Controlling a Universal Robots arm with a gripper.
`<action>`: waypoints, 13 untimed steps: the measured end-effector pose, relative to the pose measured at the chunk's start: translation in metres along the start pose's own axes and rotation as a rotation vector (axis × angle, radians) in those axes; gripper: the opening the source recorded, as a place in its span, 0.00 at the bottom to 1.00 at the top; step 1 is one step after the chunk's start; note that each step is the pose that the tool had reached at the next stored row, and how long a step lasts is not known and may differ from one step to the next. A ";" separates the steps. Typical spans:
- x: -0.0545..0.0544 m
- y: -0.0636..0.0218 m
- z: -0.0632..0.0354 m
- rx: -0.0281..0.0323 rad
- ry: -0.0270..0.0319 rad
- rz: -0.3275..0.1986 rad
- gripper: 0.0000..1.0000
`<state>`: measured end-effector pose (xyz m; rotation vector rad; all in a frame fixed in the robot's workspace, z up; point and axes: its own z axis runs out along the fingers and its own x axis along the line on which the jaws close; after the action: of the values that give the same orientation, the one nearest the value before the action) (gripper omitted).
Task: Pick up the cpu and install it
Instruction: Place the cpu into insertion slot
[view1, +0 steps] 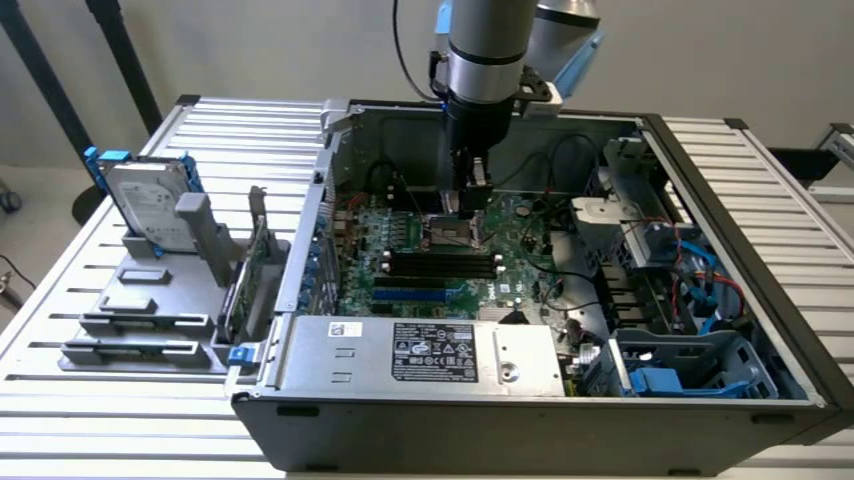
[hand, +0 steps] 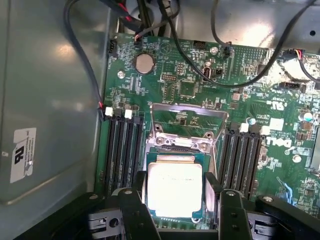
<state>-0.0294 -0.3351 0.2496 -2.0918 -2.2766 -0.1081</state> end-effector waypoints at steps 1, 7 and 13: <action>0.000 0.0000 0.0004 -0.0009 -0.0002 0.015 0.55; 0.000 0.0000 0.0027 -0.0056 -0.0017 0.104 0.55; 0.000 -0.0089 0.0038 -0.0065 -0.0021 0.133 0.55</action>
<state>-0.0383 -0.3352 0.2457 -2.2398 -2.1332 -0.1082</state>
